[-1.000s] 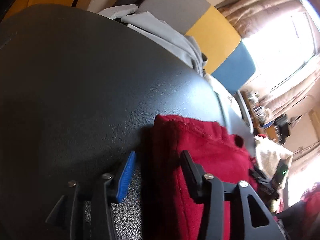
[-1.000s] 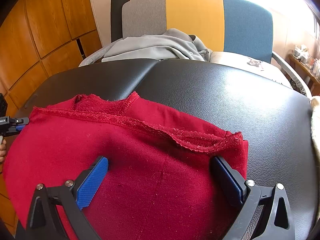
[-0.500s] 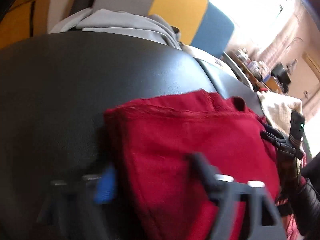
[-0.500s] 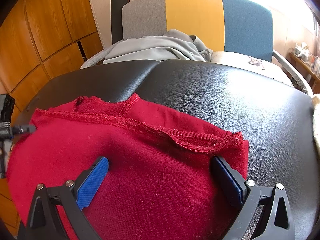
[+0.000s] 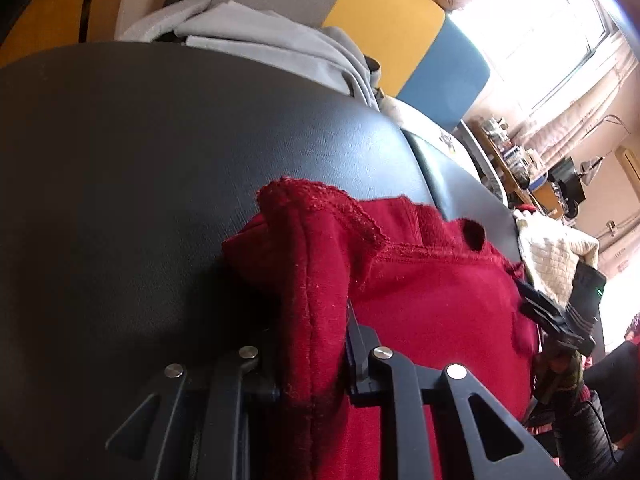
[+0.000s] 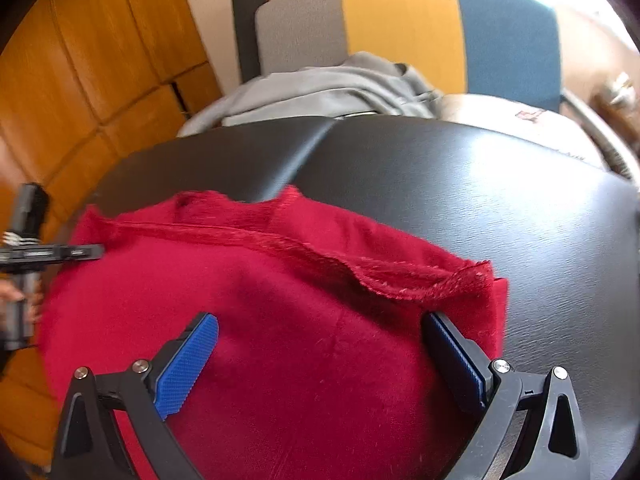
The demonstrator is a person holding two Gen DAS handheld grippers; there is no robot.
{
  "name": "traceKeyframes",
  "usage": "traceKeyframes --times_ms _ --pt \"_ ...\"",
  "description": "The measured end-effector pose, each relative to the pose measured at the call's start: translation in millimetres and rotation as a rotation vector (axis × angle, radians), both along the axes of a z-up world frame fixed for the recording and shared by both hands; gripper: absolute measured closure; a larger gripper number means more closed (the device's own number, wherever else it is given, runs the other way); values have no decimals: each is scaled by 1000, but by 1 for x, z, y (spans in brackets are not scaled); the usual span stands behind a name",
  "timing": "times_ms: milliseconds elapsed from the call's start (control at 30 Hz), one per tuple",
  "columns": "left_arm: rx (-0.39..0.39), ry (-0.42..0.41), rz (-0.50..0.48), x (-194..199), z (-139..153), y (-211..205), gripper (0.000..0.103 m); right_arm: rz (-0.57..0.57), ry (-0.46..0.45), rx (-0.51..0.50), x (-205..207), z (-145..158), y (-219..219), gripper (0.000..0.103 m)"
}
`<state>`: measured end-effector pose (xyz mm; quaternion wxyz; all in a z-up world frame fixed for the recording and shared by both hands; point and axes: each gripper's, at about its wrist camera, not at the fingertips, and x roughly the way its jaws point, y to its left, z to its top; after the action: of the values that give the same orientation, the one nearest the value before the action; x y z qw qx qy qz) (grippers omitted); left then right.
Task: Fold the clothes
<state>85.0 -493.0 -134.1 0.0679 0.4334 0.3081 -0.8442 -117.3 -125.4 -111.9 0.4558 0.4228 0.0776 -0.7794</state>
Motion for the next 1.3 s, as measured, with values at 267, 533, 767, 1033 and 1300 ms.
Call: traceKeyframes --times_ms 267,533,767,1033,1300 --pt "-28 -29 34 9 12 -20 83 196 -9 40 38 26 33 0" --pt "6 -50 52 6 6 -27 82 416 50 116 58 34 -3 0" --pt "28 -46 40 17 5 -25 82 416 -2 217 40 -15 -17 0" --pt "258 142 61 54 49 -24 84 301 23 175 57 -18 -10 0" --pt "362 279 63 44 102 29 86 255 35 113 63 -21 2 0"
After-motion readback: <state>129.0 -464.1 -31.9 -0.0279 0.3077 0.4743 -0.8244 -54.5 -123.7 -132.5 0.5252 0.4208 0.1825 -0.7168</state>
